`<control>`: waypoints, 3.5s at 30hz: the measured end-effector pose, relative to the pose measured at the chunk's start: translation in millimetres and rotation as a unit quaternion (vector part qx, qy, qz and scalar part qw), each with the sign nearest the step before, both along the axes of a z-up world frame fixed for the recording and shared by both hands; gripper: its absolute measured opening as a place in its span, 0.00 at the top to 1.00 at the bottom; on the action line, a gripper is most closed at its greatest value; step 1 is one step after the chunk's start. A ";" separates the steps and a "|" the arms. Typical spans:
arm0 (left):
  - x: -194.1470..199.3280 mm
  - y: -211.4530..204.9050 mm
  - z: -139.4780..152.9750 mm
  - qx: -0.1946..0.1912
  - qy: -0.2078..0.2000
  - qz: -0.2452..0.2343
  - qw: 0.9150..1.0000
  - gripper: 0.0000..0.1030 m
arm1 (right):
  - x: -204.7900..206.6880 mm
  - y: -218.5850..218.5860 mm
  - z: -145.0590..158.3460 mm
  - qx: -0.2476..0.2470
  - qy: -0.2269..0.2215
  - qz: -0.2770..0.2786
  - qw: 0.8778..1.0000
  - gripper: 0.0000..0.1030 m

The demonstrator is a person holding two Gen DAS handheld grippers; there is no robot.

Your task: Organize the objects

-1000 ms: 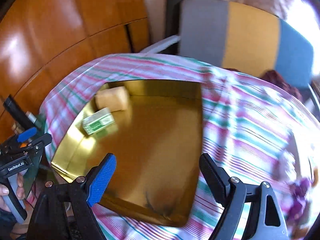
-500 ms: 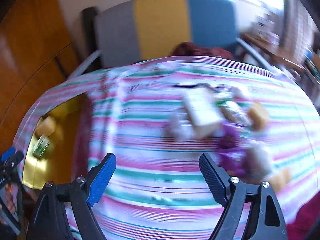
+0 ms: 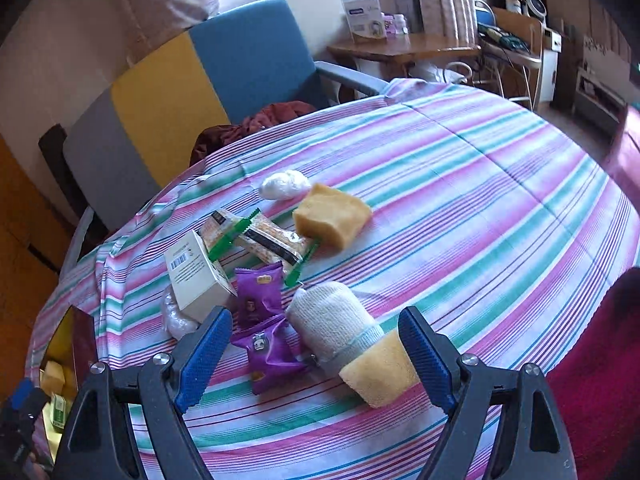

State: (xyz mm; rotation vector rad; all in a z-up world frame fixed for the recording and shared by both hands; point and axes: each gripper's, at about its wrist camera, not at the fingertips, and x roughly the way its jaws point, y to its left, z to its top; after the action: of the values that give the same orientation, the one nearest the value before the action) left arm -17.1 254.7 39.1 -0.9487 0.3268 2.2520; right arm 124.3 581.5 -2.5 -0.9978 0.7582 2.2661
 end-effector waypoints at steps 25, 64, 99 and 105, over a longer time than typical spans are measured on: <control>-54.2 184.2 -95.2 0.031 -0.195 -0.015 0.980 0.43 | 11.0 15.9 -12.3 -0.064 0.053 -0.008 0.997 0.16; 29.2 96.8 -67.8 0.000 -0.107 -0.095 0.990 0.66 | 28.2 42.5 -54.6 -0.131 -0.058 -0.091 0.985 0.44; -70.7 -204.8 -75.6 -0.053 -0.108 0.194 0.974 0.62 | 22.7 26.7 -21.8 -0.039 -0.007 -0.059 0.997 0.56; -66.6 -209.9 -72.5 -0.070 -0.082 0.205 0.973 0.55 | 22.1 25.1 -18.9 -0.031 -0.003 -0.057 0.998 0.56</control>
State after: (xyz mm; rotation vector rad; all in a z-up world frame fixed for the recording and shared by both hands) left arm -83.7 44.8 -33.4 -1.3728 0.2330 2.5191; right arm 146.4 606.6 -21.4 -0.9647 0.8647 2.1531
